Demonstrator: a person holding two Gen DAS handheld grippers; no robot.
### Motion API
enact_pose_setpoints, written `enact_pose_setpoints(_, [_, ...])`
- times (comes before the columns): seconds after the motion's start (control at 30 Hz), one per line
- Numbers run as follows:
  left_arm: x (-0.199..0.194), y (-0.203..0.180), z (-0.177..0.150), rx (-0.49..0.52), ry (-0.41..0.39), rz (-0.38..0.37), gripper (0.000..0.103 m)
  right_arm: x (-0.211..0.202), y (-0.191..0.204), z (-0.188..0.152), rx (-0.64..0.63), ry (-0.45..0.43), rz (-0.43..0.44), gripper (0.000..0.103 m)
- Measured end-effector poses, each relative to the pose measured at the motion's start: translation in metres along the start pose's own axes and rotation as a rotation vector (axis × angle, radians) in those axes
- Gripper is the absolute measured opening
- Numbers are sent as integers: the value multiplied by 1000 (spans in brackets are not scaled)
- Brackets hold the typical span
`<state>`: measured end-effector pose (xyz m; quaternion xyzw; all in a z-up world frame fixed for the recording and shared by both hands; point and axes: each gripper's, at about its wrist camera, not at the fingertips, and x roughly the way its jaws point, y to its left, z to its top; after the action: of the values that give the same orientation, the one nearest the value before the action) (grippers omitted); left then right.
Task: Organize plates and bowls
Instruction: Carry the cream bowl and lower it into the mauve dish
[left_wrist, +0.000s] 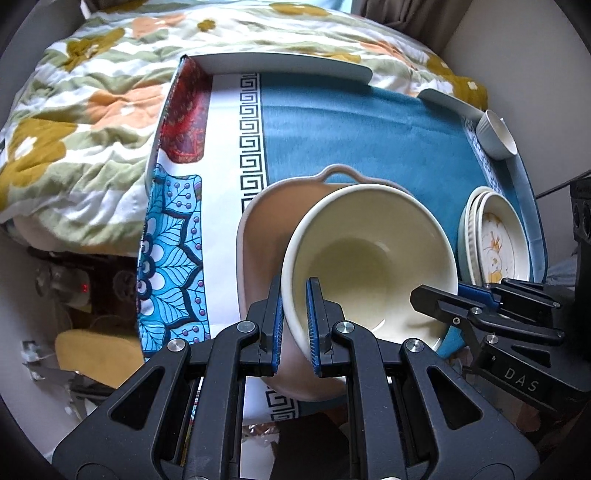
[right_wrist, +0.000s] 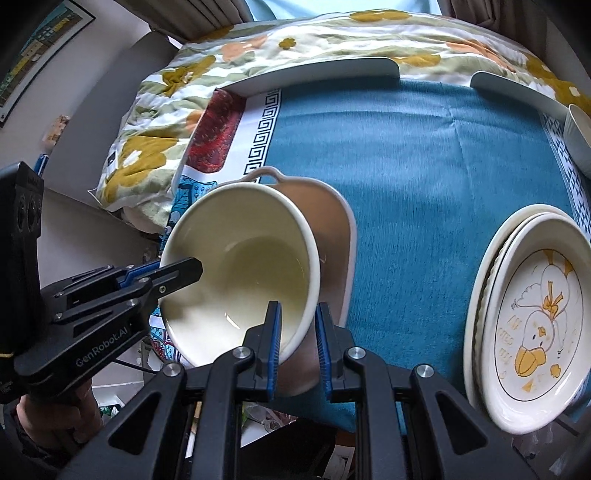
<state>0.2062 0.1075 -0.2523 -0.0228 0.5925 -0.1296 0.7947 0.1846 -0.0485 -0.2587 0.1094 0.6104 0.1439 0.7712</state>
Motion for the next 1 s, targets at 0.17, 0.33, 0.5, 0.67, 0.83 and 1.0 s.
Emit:
enact_pose_setpoints(0.17, [5,2,1,9,11,2,10,4,1,2,7,11,-8,17])
enact_pose_setpoints(0.33, [13,-3,2,23,26,33,10,7,0,0,5,23,-20,17])
enact_pose_setpoints(0.5, [17,-2,0,31,26,59,10,9,1,-1,-2,16,-26,17])
enact_pose_setpoints(0.67, [12,-6,0,53,14,86,10,6,0,-2,3,7,-28,17])
enact_pose_setpoints(0.83, [0,-7,-3,56,-3,81,10,0,0,-7,2,4,-21,17])
enact_pose_setpoints(1.0, [-17,-10,-5,42,-40,67,13,-21,0,-8,-14,-44,-25,17])
